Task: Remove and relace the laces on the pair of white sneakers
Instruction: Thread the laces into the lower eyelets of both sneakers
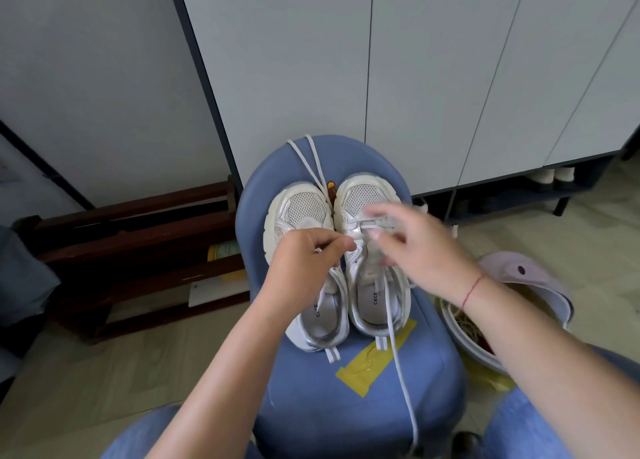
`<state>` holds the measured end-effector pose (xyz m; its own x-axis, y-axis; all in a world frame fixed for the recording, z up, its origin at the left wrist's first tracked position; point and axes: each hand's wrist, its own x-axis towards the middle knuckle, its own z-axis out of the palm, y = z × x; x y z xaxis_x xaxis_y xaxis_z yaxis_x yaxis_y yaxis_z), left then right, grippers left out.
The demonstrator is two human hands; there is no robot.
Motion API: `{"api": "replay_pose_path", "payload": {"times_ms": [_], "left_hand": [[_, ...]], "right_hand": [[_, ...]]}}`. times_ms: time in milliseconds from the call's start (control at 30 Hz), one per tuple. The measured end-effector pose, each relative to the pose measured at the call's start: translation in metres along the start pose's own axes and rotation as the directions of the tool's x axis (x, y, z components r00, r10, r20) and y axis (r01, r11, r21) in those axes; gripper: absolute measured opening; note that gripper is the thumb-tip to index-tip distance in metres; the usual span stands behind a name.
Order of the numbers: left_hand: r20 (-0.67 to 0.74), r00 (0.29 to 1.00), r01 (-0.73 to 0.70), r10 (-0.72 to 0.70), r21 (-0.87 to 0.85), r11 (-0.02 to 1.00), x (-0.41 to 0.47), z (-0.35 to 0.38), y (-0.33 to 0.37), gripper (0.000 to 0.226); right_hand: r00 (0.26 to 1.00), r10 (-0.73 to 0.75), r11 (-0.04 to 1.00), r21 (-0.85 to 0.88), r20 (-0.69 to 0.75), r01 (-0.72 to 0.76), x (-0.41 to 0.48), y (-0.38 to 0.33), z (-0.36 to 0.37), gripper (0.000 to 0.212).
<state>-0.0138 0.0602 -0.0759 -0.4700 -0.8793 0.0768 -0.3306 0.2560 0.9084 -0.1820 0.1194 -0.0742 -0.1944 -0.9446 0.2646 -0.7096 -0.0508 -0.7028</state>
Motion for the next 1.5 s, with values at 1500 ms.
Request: {"api": "replay_pose_path", "payload": {"times_ms": [1500], "left_hand": [[-0.169,0.950,0.205,-0.264,-0.302,0.931,0.066,0.038,-0.032,0.010]], "right_hand": [[0.779,0.539,0.513,0.608,0.321,-0.606,0.040,0.029,0.036,0.025]]}}
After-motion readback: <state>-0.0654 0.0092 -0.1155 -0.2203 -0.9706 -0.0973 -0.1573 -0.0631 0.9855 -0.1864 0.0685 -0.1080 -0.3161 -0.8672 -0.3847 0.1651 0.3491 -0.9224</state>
